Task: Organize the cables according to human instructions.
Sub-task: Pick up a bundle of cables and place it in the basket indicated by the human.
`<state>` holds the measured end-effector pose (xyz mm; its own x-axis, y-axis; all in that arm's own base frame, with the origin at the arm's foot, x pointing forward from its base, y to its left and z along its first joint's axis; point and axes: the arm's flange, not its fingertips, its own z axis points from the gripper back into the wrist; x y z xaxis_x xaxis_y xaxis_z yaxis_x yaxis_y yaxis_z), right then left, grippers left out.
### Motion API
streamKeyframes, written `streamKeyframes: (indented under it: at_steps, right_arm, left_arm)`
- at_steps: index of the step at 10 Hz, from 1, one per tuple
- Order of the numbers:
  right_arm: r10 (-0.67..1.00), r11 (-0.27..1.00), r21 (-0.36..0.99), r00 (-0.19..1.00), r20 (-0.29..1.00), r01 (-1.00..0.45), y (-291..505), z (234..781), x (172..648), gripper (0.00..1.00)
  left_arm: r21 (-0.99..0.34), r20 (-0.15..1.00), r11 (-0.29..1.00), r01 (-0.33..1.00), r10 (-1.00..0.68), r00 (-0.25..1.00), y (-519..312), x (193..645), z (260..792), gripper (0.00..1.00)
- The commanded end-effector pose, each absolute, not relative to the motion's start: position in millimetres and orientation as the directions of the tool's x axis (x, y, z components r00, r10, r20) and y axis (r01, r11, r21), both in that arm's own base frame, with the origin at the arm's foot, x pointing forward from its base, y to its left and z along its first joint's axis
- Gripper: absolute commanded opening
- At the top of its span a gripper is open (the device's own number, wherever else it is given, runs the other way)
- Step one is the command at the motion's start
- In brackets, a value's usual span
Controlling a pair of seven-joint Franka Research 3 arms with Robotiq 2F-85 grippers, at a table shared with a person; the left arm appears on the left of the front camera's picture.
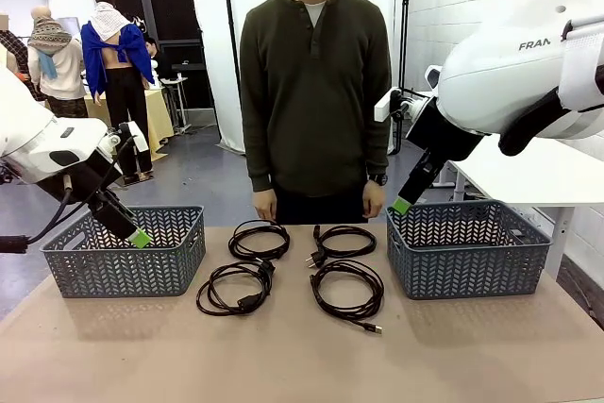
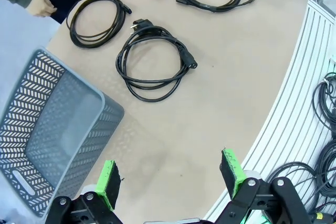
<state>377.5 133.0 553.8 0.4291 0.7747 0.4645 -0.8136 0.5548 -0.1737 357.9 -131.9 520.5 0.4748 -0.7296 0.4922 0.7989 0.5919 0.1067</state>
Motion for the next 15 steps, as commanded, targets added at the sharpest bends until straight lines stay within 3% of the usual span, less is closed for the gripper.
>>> streamKeyframes:
  at_steps: [1, 15]
  right_arm:
    - [0.772, 0.557, -0.178, 0.427, 0.471, -0.811, 133.0, 554.8, 378.0, 1.00]
    - [0.772, 0.557, -0.178, 0.427, 0.471, -0.811, 133.0, 554.8, 378.0, 1.00]
  left_arm:
    - [0.118, 0.496, 0.593, 0.796, -0.730, 0.470, -131.8, 360.3, 519.8, 1.00]
    - [0.118, 0.496, 0.593, 0.796, -0.730, 0.470, -131.8, 360.3, 519.8, 1.00]
